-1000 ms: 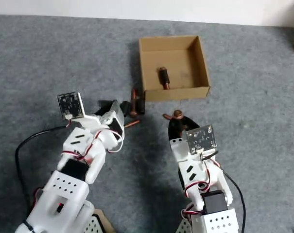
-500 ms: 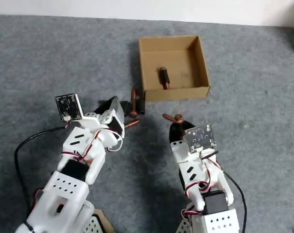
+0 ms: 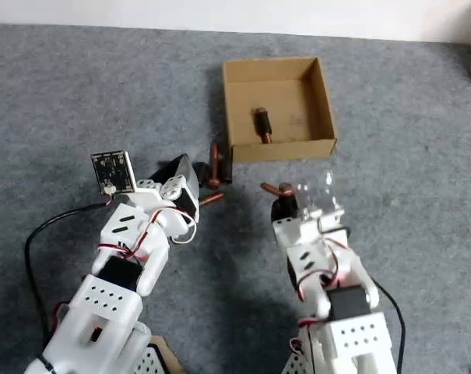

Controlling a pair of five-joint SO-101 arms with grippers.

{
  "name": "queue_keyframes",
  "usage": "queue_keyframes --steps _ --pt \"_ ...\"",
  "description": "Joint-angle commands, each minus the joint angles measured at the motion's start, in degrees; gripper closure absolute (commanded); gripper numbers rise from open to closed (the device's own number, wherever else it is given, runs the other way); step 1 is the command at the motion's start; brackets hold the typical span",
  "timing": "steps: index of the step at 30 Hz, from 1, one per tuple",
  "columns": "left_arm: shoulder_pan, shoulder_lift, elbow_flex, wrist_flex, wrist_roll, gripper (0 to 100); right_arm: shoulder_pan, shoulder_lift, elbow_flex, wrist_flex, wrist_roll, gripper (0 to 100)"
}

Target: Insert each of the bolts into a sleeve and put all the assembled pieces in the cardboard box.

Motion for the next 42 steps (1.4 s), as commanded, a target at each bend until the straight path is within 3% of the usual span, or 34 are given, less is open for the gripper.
queue_keyframes --steps 1,28,42 --pt "-0.3 -0.6 -0.1 -1.2 -0.4 99 0.6 6.9 -8.9 -0.2 0.4 99.5" --pt "-0.3 -0.6 0.0 -1.2 -0.4 99 0.7 45.7 -42.6 -0.2 0.4 99.5" --pt "-0.3 -0.6 0.0 -1.2 -0.4 99 4.3 63.8 -58.6 -0.2 0.4 99.5"
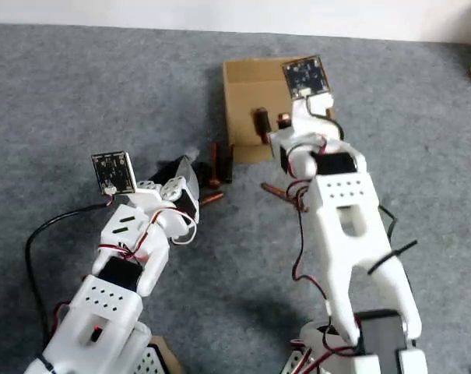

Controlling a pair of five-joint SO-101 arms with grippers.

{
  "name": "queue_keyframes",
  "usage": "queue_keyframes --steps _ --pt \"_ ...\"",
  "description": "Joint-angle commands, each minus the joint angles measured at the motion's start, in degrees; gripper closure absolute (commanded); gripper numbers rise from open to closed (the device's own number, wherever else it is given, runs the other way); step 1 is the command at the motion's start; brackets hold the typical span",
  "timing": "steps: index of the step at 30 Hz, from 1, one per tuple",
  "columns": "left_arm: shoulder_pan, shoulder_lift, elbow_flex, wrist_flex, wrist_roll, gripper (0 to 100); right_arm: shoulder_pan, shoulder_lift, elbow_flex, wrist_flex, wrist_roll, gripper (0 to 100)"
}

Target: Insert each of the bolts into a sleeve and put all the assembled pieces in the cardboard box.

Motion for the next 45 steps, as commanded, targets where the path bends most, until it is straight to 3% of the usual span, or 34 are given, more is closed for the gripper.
queue_keyframes --steps 1,30,45 --pt "-0.3 -0.6 -0.5 -1.2 -0.4 99 0.7 1.6 -6.8 -0.1 0.4 99.5" --pt "-0.2 -0.6 -0.5 -1.2 -3.8 99 0.8 35.4 -41.1 0.2 0.4 99.5" --pt "-0.2 -0.6 -0.5 -1.2 -4.0 99 2.5 46.3 -46.6 0.0 0.4 99.5"
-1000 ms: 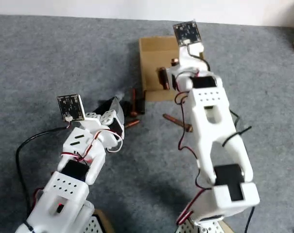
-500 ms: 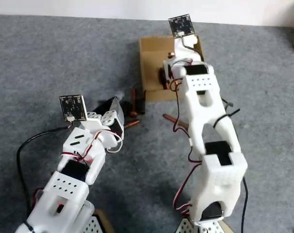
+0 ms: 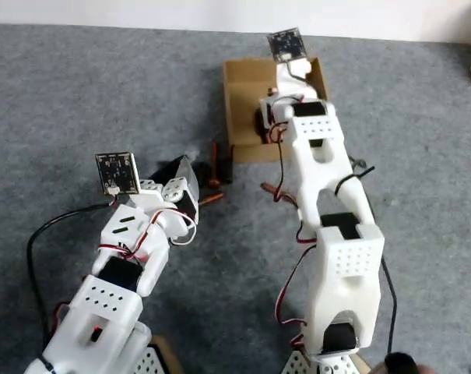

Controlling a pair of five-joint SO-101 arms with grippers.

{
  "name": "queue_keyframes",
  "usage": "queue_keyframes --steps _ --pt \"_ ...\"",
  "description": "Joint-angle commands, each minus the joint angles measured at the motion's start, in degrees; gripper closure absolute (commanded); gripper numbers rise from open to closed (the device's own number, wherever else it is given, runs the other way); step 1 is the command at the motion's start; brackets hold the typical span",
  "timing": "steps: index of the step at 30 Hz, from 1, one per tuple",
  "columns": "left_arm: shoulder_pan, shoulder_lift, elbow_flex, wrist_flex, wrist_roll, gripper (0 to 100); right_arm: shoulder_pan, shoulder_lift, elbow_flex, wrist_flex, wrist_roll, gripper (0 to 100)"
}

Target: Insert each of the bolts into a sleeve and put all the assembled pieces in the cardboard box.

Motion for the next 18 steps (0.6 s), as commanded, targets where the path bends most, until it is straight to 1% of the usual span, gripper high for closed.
queue_keyframes --steps 1,18 --pt "-0.2 -0.6 -0.5 -1.2 -0.5 99 1.7 0.0 -4.5 -0.1 0.4 99.5" --pt "-0.2 -0.6 -0.5 -1.2 -0.5 99 2.8 8.5 -5.1 -0.5 -0.4 99.4"
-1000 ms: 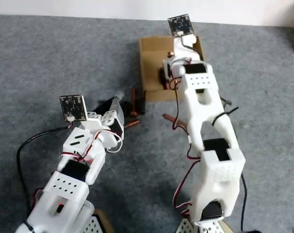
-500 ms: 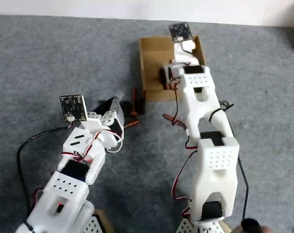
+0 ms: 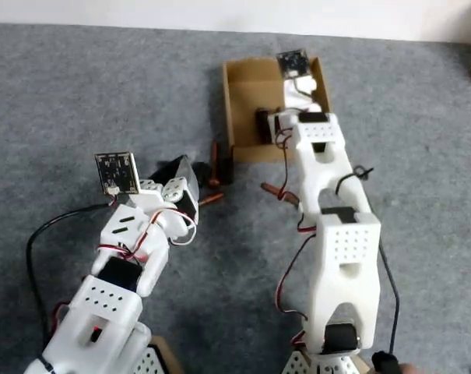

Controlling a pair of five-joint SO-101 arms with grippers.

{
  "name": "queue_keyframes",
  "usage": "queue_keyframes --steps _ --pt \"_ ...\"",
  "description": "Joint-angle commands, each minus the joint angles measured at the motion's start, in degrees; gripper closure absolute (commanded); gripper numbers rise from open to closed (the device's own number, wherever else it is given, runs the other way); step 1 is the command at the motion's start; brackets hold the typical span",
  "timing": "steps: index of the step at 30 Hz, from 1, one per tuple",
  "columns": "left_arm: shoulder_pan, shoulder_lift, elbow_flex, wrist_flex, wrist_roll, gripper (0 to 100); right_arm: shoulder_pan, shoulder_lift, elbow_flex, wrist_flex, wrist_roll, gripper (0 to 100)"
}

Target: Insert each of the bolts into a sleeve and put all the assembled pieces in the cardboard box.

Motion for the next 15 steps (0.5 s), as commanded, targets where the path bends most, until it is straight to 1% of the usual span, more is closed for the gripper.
queue_keyframes --steps 1,3,15 --pt "-0.2 -0.6 -0.5 -1.2 -0.5 99 0.7 -0.4 -2.9 -1.0 -1.1 99.4" --pt "-0.2 -0.6 -0.5 -1.2 -0.5 99 0.8 0.0 -2.9 -1.7 -2.3 99.4" --pt "-0.2 -0.6 -0.5 -1.3 -0.6 99 0.7 0.3 -2.9 -1.7 -2.4 98.8"
